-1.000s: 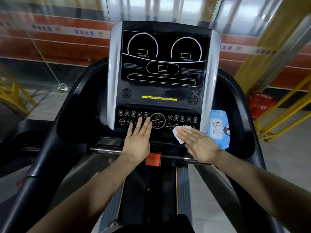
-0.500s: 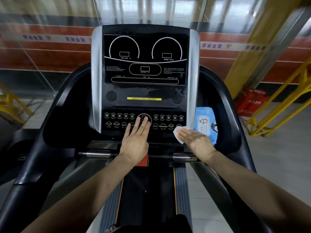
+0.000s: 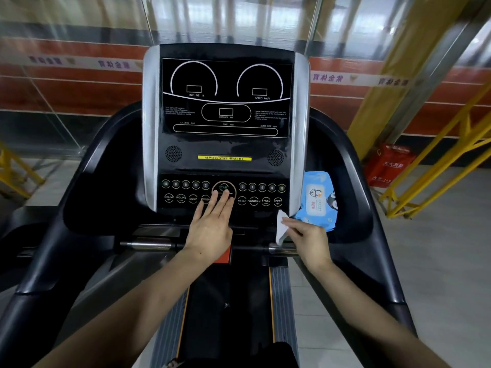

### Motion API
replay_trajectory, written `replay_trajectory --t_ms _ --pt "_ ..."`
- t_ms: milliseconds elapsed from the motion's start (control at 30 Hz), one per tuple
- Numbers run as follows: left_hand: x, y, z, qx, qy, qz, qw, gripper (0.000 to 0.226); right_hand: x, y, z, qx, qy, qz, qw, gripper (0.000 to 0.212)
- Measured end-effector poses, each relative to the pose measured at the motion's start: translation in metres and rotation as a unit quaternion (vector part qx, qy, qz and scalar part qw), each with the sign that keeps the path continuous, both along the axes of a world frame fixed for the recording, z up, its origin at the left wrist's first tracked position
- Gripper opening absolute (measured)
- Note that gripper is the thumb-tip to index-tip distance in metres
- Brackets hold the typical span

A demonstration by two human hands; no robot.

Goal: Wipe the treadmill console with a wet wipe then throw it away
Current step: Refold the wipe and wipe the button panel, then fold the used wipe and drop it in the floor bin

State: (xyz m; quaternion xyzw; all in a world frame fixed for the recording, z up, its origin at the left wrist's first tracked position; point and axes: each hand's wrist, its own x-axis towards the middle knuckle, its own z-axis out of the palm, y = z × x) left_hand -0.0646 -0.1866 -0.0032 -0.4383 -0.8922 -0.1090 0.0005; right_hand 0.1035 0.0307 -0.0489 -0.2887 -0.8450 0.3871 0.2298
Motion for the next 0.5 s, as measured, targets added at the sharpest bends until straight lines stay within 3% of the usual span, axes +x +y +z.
replay_trajectory --t_ms 133,200,300,400,500 --pt "0.004 0.005 0.007 0.117 -0.065 0.006 0.991 0.065 0.002 -0.023 0.029 -0.282 0.090 -0.070 0.953 0.023" --pt "0.008 0.010 0.013 0.178 -0.176 0.004 0.968 0.057 -0.001 -0.032 0.040 -0.372 0.123 -0.075 0.917 0.025" --pt "0.015 0.017 0.018 0.258 -0.394 0.026 0.882 0.044 -0.005 -0.048 0.053 -0.489 0.148 -0.049 0.858 0.027" --pt "0.018 0.018 0.015 0.311 -0.496 0.079 0.807 0.028 -0.006 -0.069 0.061 -0.574 0.154 -0.020 0.804 0.023" --pt "0.022 0.008 0.017 0.293 -0.555 0.096 0.772 0.021 -0.007 -0.087 0.059 -0.643 0.160 -0.003 0.749 0.024"
